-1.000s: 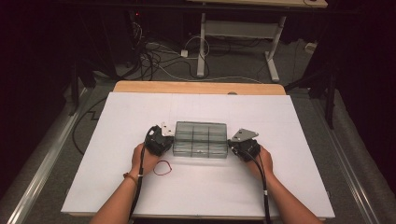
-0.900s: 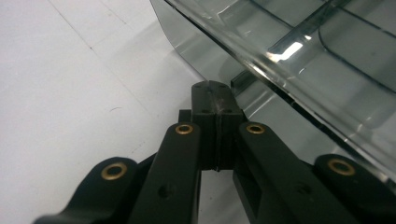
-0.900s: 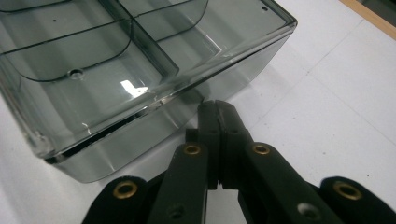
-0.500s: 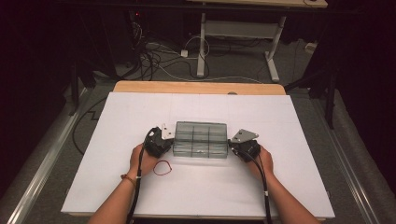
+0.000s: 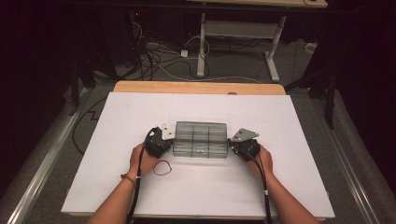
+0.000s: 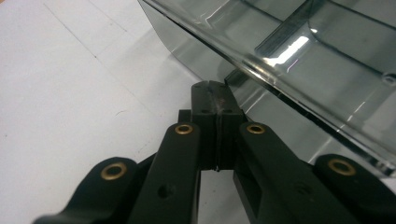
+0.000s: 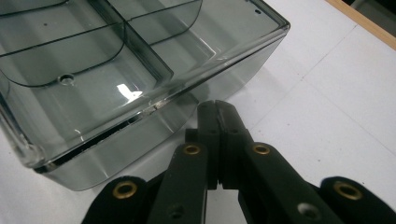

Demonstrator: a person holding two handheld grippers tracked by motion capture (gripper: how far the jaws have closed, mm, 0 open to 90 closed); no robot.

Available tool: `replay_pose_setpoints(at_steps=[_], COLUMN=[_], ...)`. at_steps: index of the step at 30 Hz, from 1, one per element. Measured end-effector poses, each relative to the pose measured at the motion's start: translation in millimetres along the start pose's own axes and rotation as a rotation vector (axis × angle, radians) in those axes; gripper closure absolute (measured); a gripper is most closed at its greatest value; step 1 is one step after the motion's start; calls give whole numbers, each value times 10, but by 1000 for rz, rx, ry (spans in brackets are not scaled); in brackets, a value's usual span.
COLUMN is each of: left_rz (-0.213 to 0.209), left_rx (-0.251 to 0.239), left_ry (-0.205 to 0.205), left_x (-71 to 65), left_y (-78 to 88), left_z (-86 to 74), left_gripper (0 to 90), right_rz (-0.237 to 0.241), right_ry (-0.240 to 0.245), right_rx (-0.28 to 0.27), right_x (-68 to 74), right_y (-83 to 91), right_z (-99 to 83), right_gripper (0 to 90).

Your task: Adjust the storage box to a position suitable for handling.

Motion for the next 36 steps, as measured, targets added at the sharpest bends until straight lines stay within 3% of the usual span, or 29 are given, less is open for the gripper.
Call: replay_pose_setpoints(at_steps=[12,16,25,29,30,32,33,36], left_rz=[-5,-6,3,0,-7,-15,-20,-36], left_rx=[-5,-12,-64,-122,-156,-174,-191,-221], left_ry=[0,-10,-16,-24,-31,-36,-44,-51], left_x=[7,24,61,76,82,79,73,48], left_y=[-4,-3,100,241,318,351,379,436], left_z=[0,6,69,131,166,183,200,233], left_gripper=[868,847,817,780,776,776,736,715], right_rz=[-15,-43,-85,-113,-113,-117,-117,-120], right_ry=[-23,-28,-21,-49,-56,-62,-97,-106], right_rx=[-1,-17,-36,-118,-134,-149,-199,-227], right_x=[-13,-50,-78,-163,-176,-192,-217,-214], right_y=[-12,10,80,219,250,279,330,371], right_z=[14,11,36,116,132,147,191,240], right_gripper=[900,824,812,796,794,787,785,770])
Point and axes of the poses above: each handheld gripper's, and its own axes: y roughly backward along the jaws, z roughly out of its top, x roughly to its left, the point moved 8 cm from there along -y, roughly forward along the jaws, and after that the axes turned 14 degrees about y, right-handed, at the moved point
